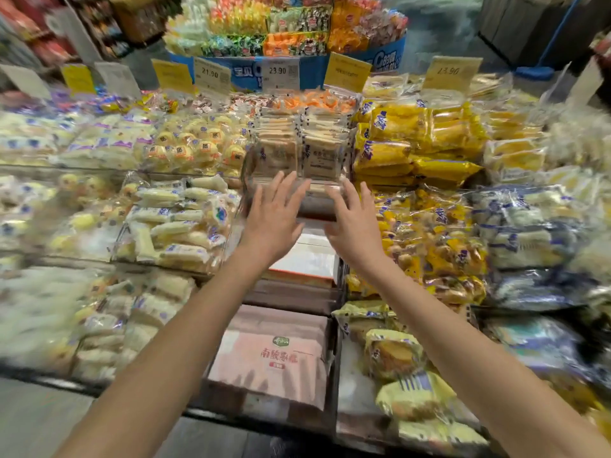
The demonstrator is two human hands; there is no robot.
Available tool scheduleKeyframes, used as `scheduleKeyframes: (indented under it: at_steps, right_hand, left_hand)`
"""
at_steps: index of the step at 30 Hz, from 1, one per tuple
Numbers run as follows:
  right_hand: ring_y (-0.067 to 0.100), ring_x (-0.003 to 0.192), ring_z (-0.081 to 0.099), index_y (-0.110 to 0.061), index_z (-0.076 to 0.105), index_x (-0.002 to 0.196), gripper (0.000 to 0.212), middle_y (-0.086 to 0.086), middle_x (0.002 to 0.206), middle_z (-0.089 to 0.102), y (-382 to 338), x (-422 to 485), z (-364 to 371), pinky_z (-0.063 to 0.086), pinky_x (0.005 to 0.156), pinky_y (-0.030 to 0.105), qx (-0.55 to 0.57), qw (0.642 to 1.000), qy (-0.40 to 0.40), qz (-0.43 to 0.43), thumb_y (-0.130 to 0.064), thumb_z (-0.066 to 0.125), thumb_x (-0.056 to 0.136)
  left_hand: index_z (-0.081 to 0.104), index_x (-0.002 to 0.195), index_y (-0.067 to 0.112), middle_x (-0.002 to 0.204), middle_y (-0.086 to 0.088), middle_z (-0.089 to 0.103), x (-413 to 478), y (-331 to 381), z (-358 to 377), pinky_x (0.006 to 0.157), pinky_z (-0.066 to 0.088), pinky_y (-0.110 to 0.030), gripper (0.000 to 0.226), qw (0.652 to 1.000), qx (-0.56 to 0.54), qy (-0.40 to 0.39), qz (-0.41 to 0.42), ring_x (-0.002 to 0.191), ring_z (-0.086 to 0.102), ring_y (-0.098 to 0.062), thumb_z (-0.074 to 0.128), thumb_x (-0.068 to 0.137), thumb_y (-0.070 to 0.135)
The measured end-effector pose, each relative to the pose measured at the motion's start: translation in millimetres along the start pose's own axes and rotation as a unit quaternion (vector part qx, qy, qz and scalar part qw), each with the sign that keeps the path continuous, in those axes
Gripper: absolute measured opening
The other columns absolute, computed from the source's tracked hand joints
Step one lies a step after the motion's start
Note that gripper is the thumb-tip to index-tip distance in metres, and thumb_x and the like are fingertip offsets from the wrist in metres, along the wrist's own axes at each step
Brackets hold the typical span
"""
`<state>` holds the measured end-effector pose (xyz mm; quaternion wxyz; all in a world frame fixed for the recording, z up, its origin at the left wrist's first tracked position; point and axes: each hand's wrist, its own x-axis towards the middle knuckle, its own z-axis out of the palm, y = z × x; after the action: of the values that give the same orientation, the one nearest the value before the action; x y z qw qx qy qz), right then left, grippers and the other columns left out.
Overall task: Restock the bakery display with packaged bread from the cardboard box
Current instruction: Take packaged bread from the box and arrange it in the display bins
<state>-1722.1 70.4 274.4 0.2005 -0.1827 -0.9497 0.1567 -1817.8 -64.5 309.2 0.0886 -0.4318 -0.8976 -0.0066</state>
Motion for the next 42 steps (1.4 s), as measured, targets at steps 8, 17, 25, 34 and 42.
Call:
scheduleKeyframes:
  at_steps: [8, 17, 25, 34, 42]
  right_hand:
    - [0.038, 0.15, -0.005, -0.029, 0.02, 0.155, 0.071, 0.012, 0.164, 0.004, 26.1, -120.3, -10.9, 0.003, 0.121, 0.052, -0.027, 0.988, -0.069, 0.134, -0.034, 0.06, 0.096]
    - [0.034, 0.15, 0.002, -0.022, 0.022, 0.155, 0.07, 0.013, 0.162, 0.011, 50.9, -300.5, -46.8, 0.003, 0.122, 0.045, 0.026, 0.906, -0.028, 0.421, -0.041, 0.056, 0.096]
    - [0.033, 0.148, 0.011, -0.017, 0.033, 0.151, 0.066, 0.02, 0.156, 0.024, 67.5, -454.4, -102.4, 0.009, 0.121, 0.043, 0.073, 0.801, 0.078, 0.589, -0.026, 0.063, 0.093]
    - [0.028, 0.151, 0.001, -0.032, 0.025, 0.154, 0.07, 0.007, 0.165, 0.003, 84.4, -565.0, -154.1, 0.012, 0.12, 0.045, 0.146, 0.751, 0.136, 0.629, -0.024, 0.061, 0.095]
    - [0.029, 0.15, 0.006, -0.029, 0.026, 0.154, 0.07, 0.011, 0.163, 0.009, 157.7, -699.5, -242.4, 0.014, 0.121, 0.041, 0.135, 0.678, 0.233, 0.684, -0.026, 0.061, 0.095]
  left_hand:
    - [0.014, 0.157, 0.026, 0.165, -0.006, 0.007, -82.8, 74.8, 14.7, 0.121, 0.012, -0.051, 0.076, 0.997, -0.072, -0.01, 0.039, 0.152, 0.002, -0.026, 0.058, 0.096, 0.036]
    - [0.023, 0.155, 0.019, 0.163, -0.009, 0.015, -206.3, 140.3, 51.7, 0.122, 0.013, -0.048, 0.071, 0.957, -0.282, -0.06, 0.04, 0.151, 0.008, -0.028, 0.06, 0.095, 0.03]
    - [0.033, 0.151, 0.01, 0.159, -0.015, 0.026, -252.6, 205.6, 57.9, 0.121, 0.012, -0.044, 0.066, 0.924, -0.361, -0.087, 0.089, 0.15, 0.014, -0.032, 0.063, 0.094, 0.022]
    - [0.031, 0.152, 0.014, 0.16, -0.011, 0.024, -257.2, 330.2, 38.0, 0.122, 0.012, -0.044, 0.065, 0.901, -0.362, -0.115, 0.212, 0.15, 0.014, -0.029, 0.062, 0.095, 0.021]
    - [0.034, 0.151, 0.013, 0.159, -0.013, 0.026, -310.9, 539.8, 12.2, 0.121, 0.01, -0.04, 0.064, 0.844, -0.342, -0.152, 0.384, 0.149, 0.015, -0.032, 0.062, 0.095, 0.025]
